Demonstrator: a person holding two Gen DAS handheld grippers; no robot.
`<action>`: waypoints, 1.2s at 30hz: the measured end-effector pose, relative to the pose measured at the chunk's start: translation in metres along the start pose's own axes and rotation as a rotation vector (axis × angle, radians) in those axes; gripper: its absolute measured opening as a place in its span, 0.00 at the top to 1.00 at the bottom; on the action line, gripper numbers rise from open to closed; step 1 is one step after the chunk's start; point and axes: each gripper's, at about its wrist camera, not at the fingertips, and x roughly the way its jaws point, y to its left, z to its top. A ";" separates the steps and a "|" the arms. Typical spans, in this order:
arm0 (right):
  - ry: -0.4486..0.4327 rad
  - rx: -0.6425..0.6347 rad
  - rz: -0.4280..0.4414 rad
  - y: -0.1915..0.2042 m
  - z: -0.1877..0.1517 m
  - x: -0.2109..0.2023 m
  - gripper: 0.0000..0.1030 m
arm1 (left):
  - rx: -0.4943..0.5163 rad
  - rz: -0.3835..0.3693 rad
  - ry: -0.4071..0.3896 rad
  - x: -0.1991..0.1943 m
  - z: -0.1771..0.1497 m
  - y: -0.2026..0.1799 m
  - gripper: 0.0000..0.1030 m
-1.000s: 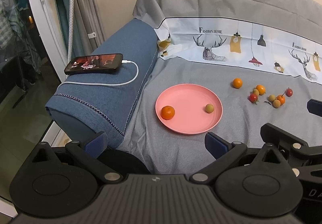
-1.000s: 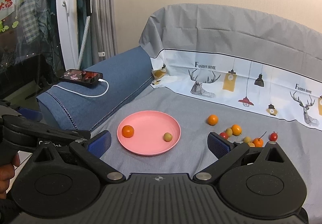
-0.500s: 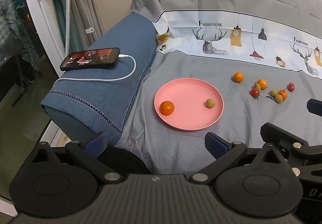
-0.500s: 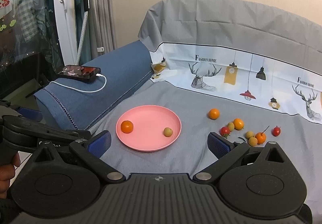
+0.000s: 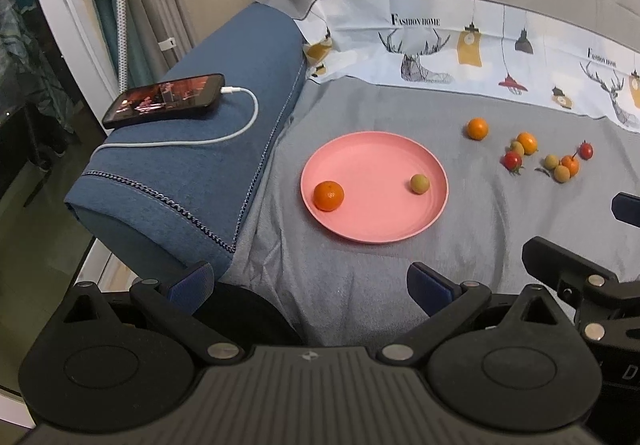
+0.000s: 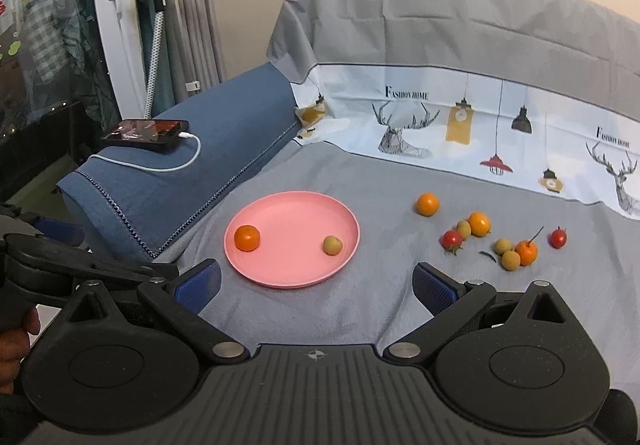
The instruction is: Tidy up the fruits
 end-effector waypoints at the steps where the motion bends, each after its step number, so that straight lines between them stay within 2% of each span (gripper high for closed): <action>1: 0.003 0.009 -0.004 -0.003 0.000 0.002 0.02 | 0.006 0.000 0.007 0.003 0.001 -0.002 0.00; 9: 0.022 0.123 -0.109 -0.050 -0.005 0.026 0.02 | 0.037 -0.001 0.063 0.038 0.026 -0.023 0.00; 15: 0.043 0.240 -0.242 -0.113 -0.014 0.051 0.02 | 0.067 -0.022 0.069 0.075 0.063 -0.061 0.00; 20: 0.028 0.331 -0.369 -0.169 -0.015 0.077 0.02 | 0.091 -0.082 0.074 0.116 0.104 -0.107 0.00; 25: 0.014 0.382 -0.475 -0.224 -0.012 0.120 0.02 | 0.101 -0.157 0.091 0.174 0.143 -0.157 0.00; 28: 0.033 0.396 -0.508 -0.251 -0.013 0.153 0.02 | 0.129 -0.164 0.079 0.212 0.162 -0.186 0.00; 30: 0.050 0.396 -0.500 -0.267 -0.013 0.177 0.02 | 0.146 -0.187 0.084 0.234 0.173 -0.201 0.00; 33: 0.079 0.390 -0.500 -0.283 -0.011 0.205 0.02 | 0.162 -0.203 0.123 0.268 0.187 -0.221 0.00; 35: 0.083 0.382 -0.518 -0.293 -0.013 0.217 0.02 | 0.166 -0.209 0.147 0.290 0.194 -0.231 0.00; 36: 0.068 0.376 -0.499 -0.298 -0.017 0.220 0.01 | 0.165 -0.216 0.159 0.300 0.196 -0.234 0.00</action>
